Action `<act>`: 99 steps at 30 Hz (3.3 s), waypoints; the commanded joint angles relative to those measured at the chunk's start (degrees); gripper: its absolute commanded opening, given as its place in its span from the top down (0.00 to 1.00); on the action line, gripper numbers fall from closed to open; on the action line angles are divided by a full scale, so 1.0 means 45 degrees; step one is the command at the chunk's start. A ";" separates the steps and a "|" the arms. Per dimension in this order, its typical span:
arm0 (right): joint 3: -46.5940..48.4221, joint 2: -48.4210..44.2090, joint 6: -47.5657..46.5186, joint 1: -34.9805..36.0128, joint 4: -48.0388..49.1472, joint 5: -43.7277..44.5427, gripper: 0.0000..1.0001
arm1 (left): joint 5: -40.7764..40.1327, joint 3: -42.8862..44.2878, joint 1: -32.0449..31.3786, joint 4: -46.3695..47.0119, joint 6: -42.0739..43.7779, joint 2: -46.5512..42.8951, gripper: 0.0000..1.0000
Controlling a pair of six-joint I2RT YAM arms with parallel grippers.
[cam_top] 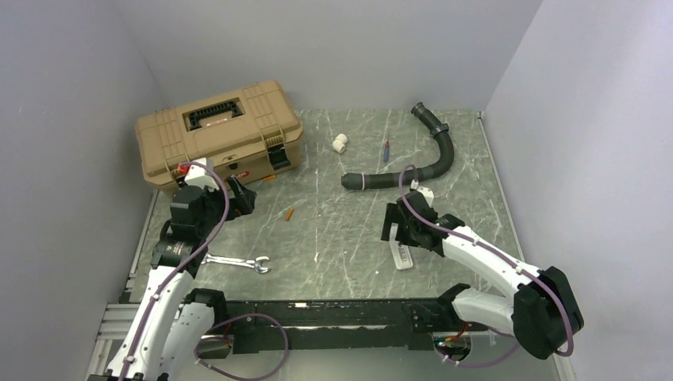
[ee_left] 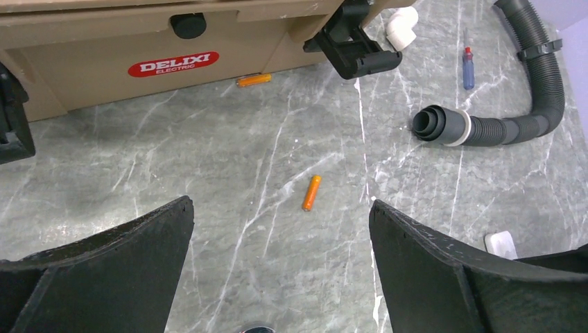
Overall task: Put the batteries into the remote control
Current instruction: Pick up the remote control from the center of the board, then adjust the remote control.
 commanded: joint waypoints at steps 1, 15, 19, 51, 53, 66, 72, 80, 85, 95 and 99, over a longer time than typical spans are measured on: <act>0.0158 0.0244 0.0961 0.0750 -0.0665 0.0630 0.01 | 0.0476 -0.0058 -0.0009 0.0701 0.0070 -0.0111 0.01; 0.0294 0.2159 0.2821 0.2612 -0.1505 0.2040 0.31 | 0.0514 -0.0150 -0.0020 0.0655 -0.0103 -0.0107 0.01; 0.0163 0.2273 0.2971 0.2783 -0.1411 0.2047 0.44 | 0.0541 -0.0166 -0.0020 0.0731 -0.0238 0.0002 0.01; 0.3324 0.2327 -0.2965 0.5852 0.3200 -0.1813 0.92 | 0.3095 -0.0445 -0.1689 0.2915 -0.3936 0.0676 0.05; 0.3570 0.2222 -0.2999 0.5876 0.3262 -0.2504 0.92 | 0.2640 -0.0842 -0.2752 0.3899 -0.4816 0.0845 0.02; 0.4497 0.1646 -0.2580 0.6019 0.3290 -0.3402 0.93 | 0.0515 0.0016 -0.5758 0.4624 -0.6729 0.3159 0.05; 0.4615 0.1559 -0.2470 0.6028 0.3523 -0.3497 0.93 | 0.0744 -0.0060 -0.6115 0.5232 -0.7331 0.3651 0.14; 0.4896 0.1485 -0.2525 0.6039 0.3695 -0.3475 0.94 | 0.0849 -0.0078 -0.6366 0.5684 -0.7514 0.3931 0.29; 0.5100 0.1632 -0.2647 0.6030 0.3668 -0.3632 0.94 | 0.0999 -0.0083 -0.6435 0.5932 -0.7650 0.4122 0.35; 0.5051 0.1655 -0.2668 0.6028 0.3950 -0.3396 0.94 | 0.1222 -0.0147 -0.6636 0.6357 -0.7891 0.4265 0.59; 0.5129 0.1612 -0.2628 0.6039 0.3982 -0.3244 0.94 | 0.1338 -0.0098 -0.6642 0.6416 -0.7982 0.4305 0.77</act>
